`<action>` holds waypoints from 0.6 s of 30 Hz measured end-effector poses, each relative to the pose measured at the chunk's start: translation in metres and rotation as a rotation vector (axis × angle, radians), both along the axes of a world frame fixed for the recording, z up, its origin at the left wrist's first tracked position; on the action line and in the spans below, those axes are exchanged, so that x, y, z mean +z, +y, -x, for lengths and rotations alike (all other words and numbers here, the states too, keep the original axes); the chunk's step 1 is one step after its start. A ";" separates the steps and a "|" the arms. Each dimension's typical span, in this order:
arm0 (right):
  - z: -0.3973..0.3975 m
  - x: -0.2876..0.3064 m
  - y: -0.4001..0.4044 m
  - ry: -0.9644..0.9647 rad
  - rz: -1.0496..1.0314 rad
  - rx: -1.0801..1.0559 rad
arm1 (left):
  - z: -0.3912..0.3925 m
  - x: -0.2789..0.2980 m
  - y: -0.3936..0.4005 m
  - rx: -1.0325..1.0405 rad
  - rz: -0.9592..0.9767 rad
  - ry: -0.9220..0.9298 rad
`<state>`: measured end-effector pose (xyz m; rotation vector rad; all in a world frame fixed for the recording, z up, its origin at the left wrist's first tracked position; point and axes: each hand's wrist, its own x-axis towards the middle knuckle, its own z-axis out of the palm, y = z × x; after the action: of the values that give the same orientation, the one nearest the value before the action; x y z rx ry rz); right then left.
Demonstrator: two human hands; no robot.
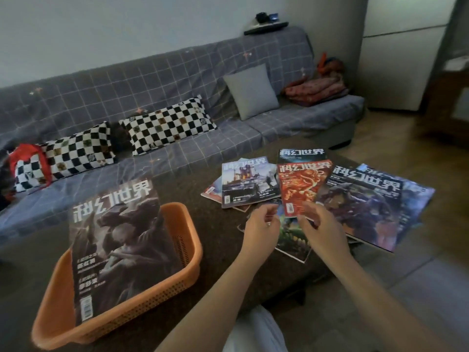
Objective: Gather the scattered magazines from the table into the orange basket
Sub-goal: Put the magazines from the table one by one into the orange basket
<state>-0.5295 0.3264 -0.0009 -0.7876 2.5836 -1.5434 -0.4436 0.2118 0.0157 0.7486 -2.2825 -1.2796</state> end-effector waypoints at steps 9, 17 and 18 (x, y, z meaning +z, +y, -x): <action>0.056 -0.030 0.050 -0.012 -0.188 -0.259 | 0.079 -0.028 0.024 -0.128 0.107 -0.193; 0.073 -0.036 0.065 -0.039 -0.388 -0.311 | 0.108 -0.032 0.022 -0.030 0.026 -0.157; 0.072 -0.035 0.065 -0.041 -0.394 -0.299 | 0.111 -0.030 0.022 -0.023 0.001 -0.171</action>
<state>-0.6015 0.3915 -0.0359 -0.3425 2.9348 -1.0198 -0.5548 0.2339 -0.0144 0.8638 -2.4317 -1.2684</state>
